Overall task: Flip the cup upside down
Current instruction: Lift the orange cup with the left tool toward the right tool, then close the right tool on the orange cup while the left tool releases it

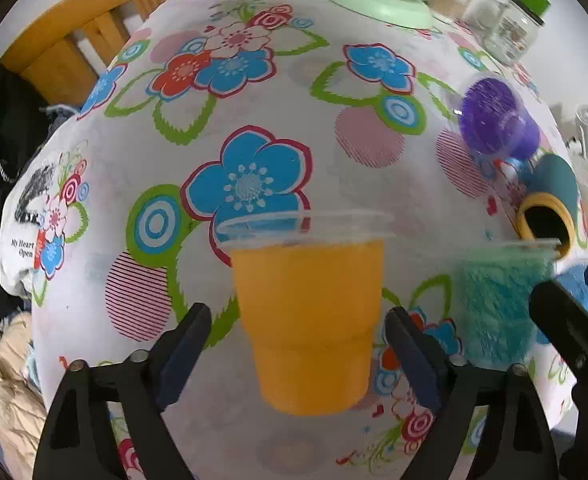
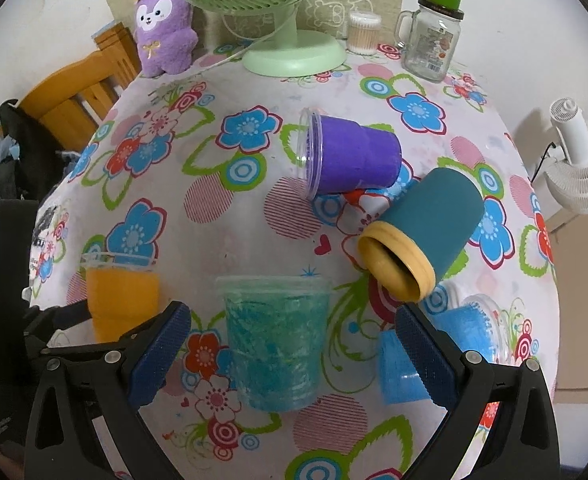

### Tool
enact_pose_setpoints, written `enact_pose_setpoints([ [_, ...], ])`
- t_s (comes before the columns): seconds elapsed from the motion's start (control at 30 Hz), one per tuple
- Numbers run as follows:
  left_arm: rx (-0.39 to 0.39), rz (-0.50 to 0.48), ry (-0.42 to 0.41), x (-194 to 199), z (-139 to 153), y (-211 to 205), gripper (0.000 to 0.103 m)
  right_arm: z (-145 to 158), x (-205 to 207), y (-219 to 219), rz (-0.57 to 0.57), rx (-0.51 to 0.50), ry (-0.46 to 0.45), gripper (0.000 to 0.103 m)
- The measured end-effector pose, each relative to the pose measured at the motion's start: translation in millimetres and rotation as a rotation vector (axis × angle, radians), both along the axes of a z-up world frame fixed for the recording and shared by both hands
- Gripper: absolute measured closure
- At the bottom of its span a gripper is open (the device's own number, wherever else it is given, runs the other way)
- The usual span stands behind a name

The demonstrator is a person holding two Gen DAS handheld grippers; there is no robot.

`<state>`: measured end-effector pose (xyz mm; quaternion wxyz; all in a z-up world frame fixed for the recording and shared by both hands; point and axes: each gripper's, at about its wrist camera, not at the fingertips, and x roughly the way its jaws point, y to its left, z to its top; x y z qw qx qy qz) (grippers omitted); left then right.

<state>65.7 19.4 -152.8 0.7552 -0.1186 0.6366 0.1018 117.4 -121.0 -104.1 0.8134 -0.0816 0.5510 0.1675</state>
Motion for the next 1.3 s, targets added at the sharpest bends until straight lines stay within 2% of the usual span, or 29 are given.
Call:
enact_pose_setpoints([
  [0.27, -0.038, -0.045, -0.024, -20.0, 39.5, 1.6, 0.009, 25.8, -15.4, 4.6, 0.002, 0.02, -0.05, 0.0],
  [0.4, -0.015, -0.07, -0.052, -32.1, 64.2, 18.3, 0.009, 44.3, -28.4, 12.8, 0.01, 0.03, -0.104, 0.0],
  [0.63, 0.045, -0.172, -0.081, -33.8, 86.7, 44.9, 0.009, 62.0, -58.3, 29.9, -0.016, 0.091, -0.175, 0.0],
  [0.7, 0.061, -0.2, -0.081, -35.5, 88.2, 49.8, 0.009, 62.6, -66.6, 33.3, -0.028, 0.108, -0.19, 0.0],
  [0.83, 0.043, -0.244, -0.076, -36.3, 83.8, 62.1, 0.009, 61.7, -81.1, 35.5, -0.077, 0.145, -0.233, 0.001],
  [0.97, 0.068, -0.291, -0.075, -36.2, 76.5, 71.6, 0.009, 54.8, -95.6, 41.5, -0.108, 0.141, -0.275, 0.006],
  [1.07, 0.082, -0.317, -0.074, -36.5, 68.0, 77.6, 0.009, 45.5, -104.1, 50.2, -0.114, 0.132, -0.293, 0.007],
  [1.17, 0.132, -0.36, -0.084, -37.8, 55.9, 81.5, 0.009, 31.7, -111.5, 61.5, -0.098, 0.123, -0.32, 0.008],
  [1.3, 0.157, -0.406, -0.083, -39.5, 37.0, 88.7, 0.009, 7.4, -119.4, 73.0, -0.094, 0.1, -0.34, 0.013],
])
